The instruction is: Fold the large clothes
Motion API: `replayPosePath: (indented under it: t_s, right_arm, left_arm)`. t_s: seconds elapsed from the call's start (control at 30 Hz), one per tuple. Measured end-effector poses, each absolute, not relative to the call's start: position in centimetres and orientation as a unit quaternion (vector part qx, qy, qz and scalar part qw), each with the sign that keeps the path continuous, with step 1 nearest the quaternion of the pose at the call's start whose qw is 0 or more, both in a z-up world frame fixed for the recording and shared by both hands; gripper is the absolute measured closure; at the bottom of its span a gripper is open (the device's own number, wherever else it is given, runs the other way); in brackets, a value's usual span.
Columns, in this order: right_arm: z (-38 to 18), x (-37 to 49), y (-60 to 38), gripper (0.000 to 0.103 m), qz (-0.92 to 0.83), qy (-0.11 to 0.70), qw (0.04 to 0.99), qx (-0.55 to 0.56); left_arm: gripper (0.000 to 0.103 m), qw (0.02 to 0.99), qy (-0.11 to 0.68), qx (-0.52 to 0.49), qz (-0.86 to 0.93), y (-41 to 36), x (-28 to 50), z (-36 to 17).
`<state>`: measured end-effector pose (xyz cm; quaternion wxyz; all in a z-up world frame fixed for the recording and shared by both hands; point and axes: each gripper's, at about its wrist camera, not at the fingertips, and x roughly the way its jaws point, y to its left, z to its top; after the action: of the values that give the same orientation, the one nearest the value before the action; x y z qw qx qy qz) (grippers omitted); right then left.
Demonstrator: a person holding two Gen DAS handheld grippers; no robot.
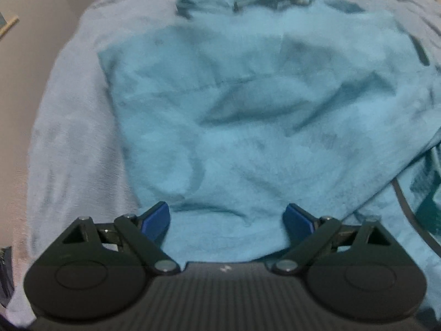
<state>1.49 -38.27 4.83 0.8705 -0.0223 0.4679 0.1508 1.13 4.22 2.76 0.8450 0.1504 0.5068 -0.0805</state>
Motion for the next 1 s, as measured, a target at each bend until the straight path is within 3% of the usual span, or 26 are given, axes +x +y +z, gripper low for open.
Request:
replayPosePath:
  t_s: [0.43, 1.0]
  right_arm:
    - [10.6, -8.1, -43.8, 0.046, 0.138, 0.397, 0.907, 0.016]
    - [12.2, -23.0, -53.0, 0.037, 0.088, 0.405, 0.899, 0.138]
  left_arm:
    - [0.011, 0.897, 0.42, 0.129, -0.053, 9.3, -7.4, 12.7]
    - [0.011, 0.888, 0.457, 0.012, -0.052, 17.2, -19.1, 17.0]
